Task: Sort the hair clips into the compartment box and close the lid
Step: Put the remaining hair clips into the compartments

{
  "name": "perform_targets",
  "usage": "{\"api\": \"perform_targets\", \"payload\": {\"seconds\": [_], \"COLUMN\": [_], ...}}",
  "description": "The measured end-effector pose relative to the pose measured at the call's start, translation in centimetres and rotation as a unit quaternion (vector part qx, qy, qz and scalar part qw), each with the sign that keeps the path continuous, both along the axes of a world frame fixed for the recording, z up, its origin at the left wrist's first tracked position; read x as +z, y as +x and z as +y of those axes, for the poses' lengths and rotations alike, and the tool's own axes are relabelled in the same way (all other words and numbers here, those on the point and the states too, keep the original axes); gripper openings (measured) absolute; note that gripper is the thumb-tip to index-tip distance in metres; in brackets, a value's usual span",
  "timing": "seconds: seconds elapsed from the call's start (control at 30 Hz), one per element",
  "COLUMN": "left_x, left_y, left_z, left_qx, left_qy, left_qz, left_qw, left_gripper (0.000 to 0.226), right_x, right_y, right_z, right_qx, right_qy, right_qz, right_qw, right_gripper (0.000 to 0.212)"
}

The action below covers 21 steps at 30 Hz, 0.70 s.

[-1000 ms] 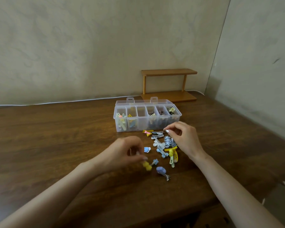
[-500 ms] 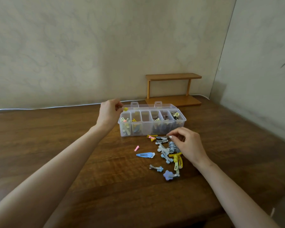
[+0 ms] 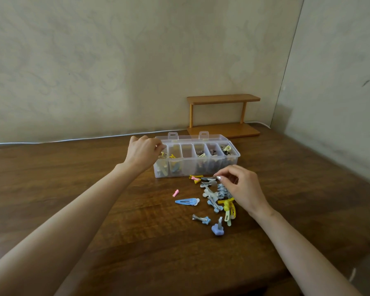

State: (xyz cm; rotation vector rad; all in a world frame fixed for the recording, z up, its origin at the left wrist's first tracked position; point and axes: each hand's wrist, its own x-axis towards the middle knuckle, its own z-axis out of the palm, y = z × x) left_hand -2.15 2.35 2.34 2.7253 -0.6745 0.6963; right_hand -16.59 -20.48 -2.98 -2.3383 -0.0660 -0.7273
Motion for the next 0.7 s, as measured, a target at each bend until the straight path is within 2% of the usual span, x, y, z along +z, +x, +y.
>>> {"api": "perform_targets", "payload": {"seconds": [0.17, 0.37, 0.47, 0.57, 0.7], "left_x": [-0.5, -0.5, -0.4, -0.9, -1.9], "left_y": [-0.3, -2.5, -4.2, -5.5, -6.9], "left_z": [0.9, 0.9, 0.4, 0.0, -0.8], "left_qx": [-0.037, -0.045, -0.068, -0.089, -0.118], "left_qy": [-0.024, -0.103, -0.111, -0.12, -0.134], "left_qz": [-0.028, -0.092, -0.101, -0.1, -0.076], "left_qw": [0.999, 0.989, 0.986, 0.984, 0.981], "left_gripper": [0.028, 0.018, 0.016, 0.014, 0.015], "right_x": [0.2, 1.2, 2.6, 3.3, 2.7], "right_y": [-0.1, -0.6, -1.8, -3.7, -5.4], "right_z": [0.0, 0.1, 0.1, -0.3, -0.7], "right_qx": [0.0, 0.007, 0.03, 0.072, 0.13], "right_qy": [0.009, 0.031, 0.0, -0.033, -0.055], "right_qz": [0.0, 0.023, 0.087, 0.198, 0.291], "right_qw": [1.0, 0.999, 0.996, 0.977, 0.946], "right_gripper": [0.01, 0.011, 0.011, 0.009, 0.023]}}
